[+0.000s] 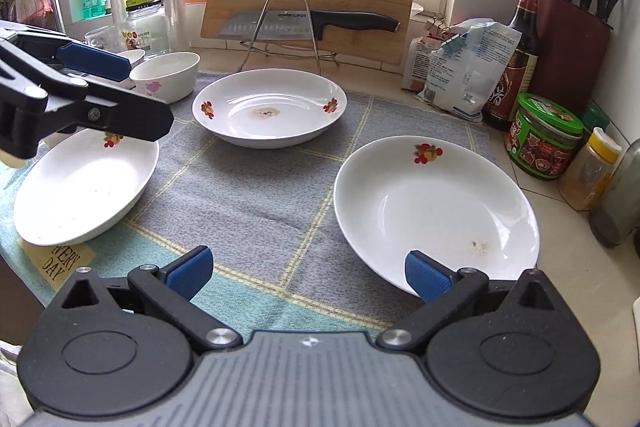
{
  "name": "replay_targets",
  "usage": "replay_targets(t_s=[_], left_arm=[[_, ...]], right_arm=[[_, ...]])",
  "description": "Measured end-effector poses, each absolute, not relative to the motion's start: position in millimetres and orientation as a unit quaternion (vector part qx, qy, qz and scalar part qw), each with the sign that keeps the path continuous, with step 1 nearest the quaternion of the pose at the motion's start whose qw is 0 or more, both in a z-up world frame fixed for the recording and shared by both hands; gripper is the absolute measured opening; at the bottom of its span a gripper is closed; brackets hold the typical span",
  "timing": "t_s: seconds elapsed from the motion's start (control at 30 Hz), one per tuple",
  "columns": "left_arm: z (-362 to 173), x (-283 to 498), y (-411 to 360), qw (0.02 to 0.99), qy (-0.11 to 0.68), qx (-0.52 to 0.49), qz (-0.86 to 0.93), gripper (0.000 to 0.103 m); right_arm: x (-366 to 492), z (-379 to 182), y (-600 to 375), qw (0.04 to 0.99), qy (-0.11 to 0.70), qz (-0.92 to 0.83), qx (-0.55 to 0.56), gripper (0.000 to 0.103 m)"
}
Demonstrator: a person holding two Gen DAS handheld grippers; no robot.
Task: Organize plates and bowls
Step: 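Move the right gripper to the large flower plate and grasp its rim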
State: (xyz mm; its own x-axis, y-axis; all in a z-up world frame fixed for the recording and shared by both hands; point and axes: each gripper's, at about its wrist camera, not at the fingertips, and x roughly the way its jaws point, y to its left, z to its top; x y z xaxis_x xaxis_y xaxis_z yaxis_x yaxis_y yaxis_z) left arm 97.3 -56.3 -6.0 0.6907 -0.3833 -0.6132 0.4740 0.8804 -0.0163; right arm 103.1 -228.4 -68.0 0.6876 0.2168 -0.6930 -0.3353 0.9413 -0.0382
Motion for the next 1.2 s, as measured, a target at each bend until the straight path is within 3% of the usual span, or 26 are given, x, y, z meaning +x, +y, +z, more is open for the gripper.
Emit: replay_targets(t_s=[0.7,1.2], left_arm=[[-19.1,52.8,66.2,0.912,0.34,0.083,-0.213,0.097],[-73.4,35.4,102.6,0.874,0.409,0.115,-0.235,0.097]], right_arm=[[85.3,-70.9,-126.4,0.904,0.395,0.15,-0.06,0.103],[96.7,-66.3,-92.0,0.903,0.403,0.142,-0.039,0.103]])
